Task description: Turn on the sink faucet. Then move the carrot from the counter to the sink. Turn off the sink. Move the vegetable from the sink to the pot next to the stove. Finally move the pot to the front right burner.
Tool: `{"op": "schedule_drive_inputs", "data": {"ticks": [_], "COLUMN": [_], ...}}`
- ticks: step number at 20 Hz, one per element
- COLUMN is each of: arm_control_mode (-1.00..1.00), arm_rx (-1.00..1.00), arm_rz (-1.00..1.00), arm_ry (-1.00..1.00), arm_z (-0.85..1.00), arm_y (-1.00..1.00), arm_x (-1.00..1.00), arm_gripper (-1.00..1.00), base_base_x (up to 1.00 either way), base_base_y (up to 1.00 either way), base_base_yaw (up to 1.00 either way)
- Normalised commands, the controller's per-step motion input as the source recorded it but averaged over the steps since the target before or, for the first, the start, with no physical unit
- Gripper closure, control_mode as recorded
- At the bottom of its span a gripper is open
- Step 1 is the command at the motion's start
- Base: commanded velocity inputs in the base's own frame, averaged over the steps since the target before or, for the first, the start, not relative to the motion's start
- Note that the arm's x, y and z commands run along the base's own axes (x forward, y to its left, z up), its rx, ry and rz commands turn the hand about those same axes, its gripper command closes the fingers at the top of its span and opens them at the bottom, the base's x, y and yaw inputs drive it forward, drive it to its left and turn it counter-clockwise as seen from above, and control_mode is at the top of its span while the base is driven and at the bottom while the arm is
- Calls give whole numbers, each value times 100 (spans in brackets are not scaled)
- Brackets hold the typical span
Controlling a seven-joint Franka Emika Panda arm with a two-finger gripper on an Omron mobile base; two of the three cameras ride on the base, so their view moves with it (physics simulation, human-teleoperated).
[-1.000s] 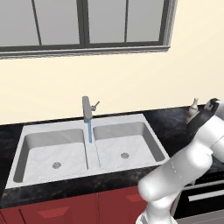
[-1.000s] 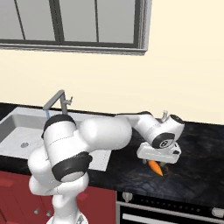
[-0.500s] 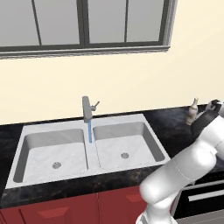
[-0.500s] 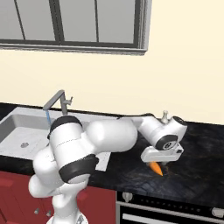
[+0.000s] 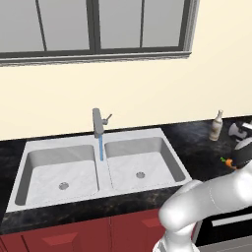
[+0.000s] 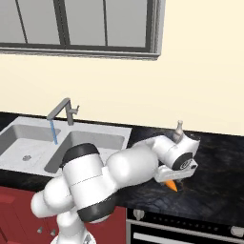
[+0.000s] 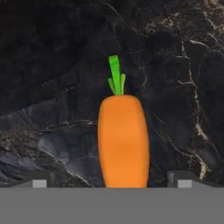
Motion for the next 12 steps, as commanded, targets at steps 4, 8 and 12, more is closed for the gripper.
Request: {"op": "schedule_drive_inputs", "data": {"ticks": [4, 8, 12], "arm_control_mode": [-100, -100, -100], "arm_rx": [-8, -8, -7], "arm_rz": [1, 2, 3], "arm_ry": [-4, -11, -10], "arm_z": [-32, -27, -33], "arm_y": [15, 1, 9], "arm_x": [17, 15, 1], "arm_gripper": [-100, -100, -100], "base_base_x": [0, 0, 0], "base_base_y": [0, 0, 0], "base_base_yaw": [0, 0, 0]}}
